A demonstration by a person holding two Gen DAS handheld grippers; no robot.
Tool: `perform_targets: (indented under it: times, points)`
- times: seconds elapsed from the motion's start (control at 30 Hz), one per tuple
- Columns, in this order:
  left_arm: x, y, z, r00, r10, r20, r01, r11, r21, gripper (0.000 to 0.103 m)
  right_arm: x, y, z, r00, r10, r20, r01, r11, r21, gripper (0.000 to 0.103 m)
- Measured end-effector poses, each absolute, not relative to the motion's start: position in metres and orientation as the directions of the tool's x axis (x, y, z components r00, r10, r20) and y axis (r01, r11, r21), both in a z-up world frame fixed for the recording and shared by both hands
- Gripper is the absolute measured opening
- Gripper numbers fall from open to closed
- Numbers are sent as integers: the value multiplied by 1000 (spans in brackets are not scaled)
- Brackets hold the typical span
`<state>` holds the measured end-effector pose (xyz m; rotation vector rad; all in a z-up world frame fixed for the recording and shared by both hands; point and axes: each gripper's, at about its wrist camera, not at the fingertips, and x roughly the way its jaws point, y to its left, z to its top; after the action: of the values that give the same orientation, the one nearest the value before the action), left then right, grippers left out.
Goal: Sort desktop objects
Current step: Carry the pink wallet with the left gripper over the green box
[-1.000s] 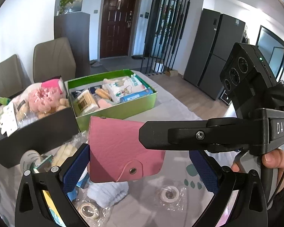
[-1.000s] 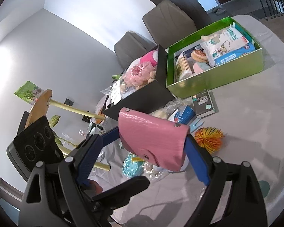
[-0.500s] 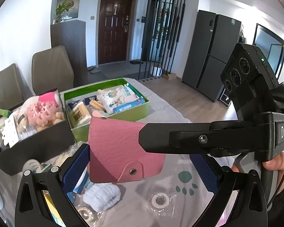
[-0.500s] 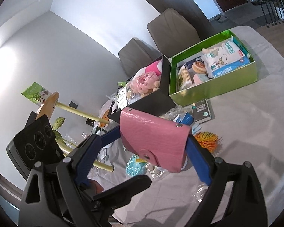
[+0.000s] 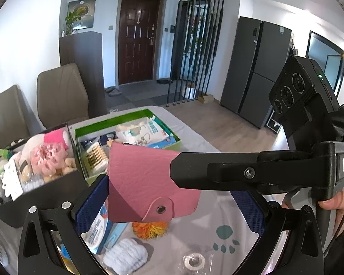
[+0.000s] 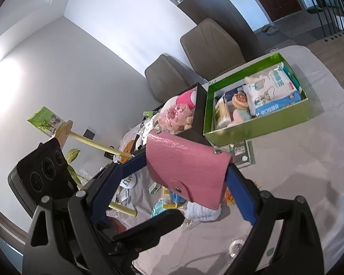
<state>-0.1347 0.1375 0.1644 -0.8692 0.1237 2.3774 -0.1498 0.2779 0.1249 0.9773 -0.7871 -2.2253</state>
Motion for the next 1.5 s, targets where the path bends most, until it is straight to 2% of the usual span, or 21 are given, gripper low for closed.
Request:
perform_targets:
  times: [0.77, 1.5]
  points:
    - [-211, 151, 181, -631, 509, -585, -569, -816, -97, 102, -220, 292, 147, -594, -690, -413, 287, -661, 693, 94]
    - [-295, 143, 149, -671, 509, -539, -504, -846, -172, 102, -305, 295, 138, -633, -681, -367, 296, -652, 698, 96]
